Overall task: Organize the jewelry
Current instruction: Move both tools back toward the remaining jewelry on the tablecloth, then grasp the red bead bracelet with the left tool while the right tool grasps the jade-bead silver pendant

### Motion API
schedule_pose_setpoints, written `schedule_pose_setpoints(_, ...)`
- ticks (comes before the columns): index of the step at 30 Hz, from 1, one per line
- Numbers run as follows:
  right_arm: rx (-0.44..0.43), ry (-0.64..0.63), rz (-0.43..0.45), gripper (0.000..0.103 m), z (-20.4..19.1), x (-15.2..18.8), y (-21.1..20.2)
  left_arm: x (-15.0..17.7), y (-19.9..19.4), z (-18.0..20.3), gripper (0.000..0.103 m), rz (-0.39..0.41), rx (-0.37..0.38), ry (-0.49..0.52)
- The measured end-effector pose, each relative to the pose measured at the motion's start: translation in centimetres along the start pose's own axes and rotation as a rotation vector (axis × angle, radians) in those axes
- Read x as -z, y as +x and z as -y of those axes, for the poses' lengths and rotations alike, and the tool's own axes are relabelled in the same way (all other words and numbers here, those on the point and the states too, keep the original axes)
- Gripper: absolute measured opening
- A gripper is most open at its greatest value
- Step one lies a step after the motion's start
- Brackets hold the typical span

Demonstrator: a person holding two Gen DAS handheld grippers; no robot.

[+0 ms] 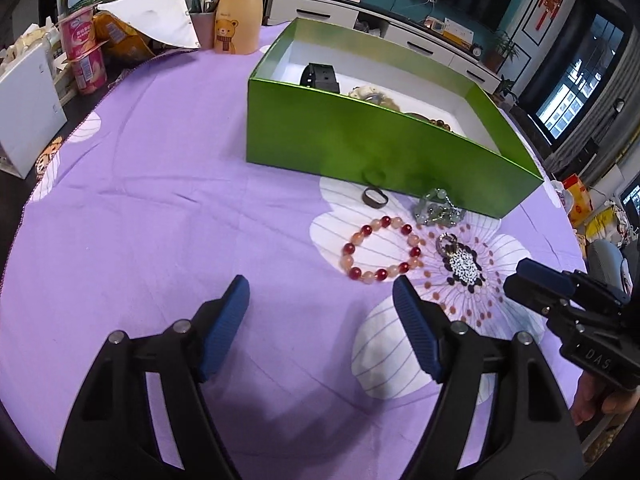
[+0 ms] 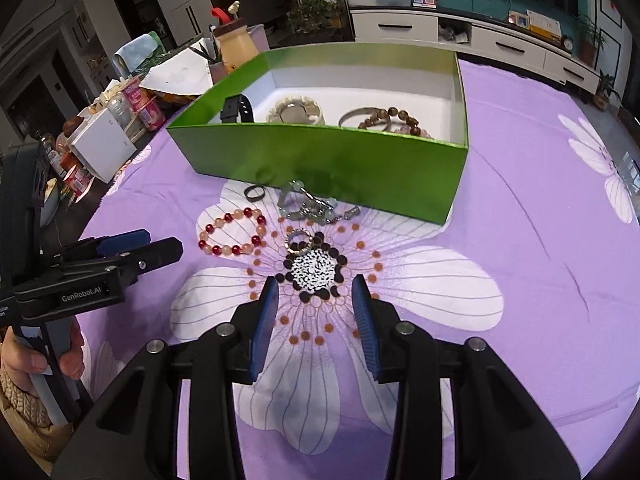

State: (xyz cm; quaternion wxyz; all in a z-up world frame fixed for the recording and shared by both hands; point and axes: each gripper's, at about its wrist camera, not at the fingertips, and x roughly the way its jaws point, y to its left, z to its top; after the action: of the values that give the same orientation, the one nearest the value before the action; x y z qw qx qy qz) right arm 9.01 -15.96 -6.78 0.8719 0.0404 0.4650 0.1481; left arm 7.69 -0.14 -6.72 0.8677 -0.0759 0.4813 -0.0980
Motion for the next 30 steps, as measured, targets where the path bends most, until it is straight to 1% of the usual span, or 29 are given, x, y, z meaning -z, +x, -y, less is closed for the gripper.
schedule_pose_setpoints(6,0.0,0.001,0.012,0.038,0.3,-0.6,0.6,-0.6,1.7,1.2,0.056,-0.02,0.0,0.037)
schedule_pose_setpoints(12,0.01,-0.005,0.019,0.038,0.6,-1.7,1.1,-1.3,2.8,2.4,0.055,-0.022,-0.019,0.076)
schedule_pose_setpoints(14,0.009,-0.009,0.025,0.038,0.7,-2.1,1.2,-1.4,3.1,2.8,0.051,-0.015,-0.036,0.101)
schedule_pose_setpoints(16,0.013,-0.015,0.028,0.038,0.7,-2.6,1.4,-1.4,3.3,3.4,0.038,0.001,-0.067,0.145)
schedule_pose_setpoints(17,0.016,-0.02,0.029,0.038,0.7,-2.9,1.5,-1.3,3.4,3.6,0.034,0.005,-0.068,0.159)
schedule_pose_setpoints(19,0.017,-0.032,0.03,0.038,0.5,-3.4,1.8,-1.1,3.4,4.0,0.021,0.009,-0.059,0.187)
schedule_pose_setpoints(20,0.019,-0.045,0.028,0.038,0.4,-3.7,2.1,-1.0,3.4,4.2,0.017,0.008,-0.051,0.198)
schedule_pose_setpoints(21,0.019,-0.057,0.025,0.038,0.2,-3.9,2.4,-0.9,3.4,4.4,0.011,0.007,-0.037,0.204)
schedule_pose_setpoints(22,0.019,-0.071,0.022,0.038,0.0,-4.1,2.8,-0.9,3.5,4.4,0.007,0.005,-0.026,0.201)
schedule_pose_setpoints(27,0.035,-0.134,0.003,0.038,-0.8,-4.9,5.0,-1.4,3.5,3.1,0.007,-0.012,0.043,0.128)
schedule_pose_setpoints(29,0.04,-0.145,-0.008,0.037,-0.8,-5.1,5.7,-1.6,3.4,2.7,0.007,-0.009,0.053,0.111)
schedule_pose_setpoints(30,0.027,-0.148,-0.016,0.035,-0.9,-5.2,6.1,-1.7,3.2,2.5,0.007,-0.004,0.058,0.104)
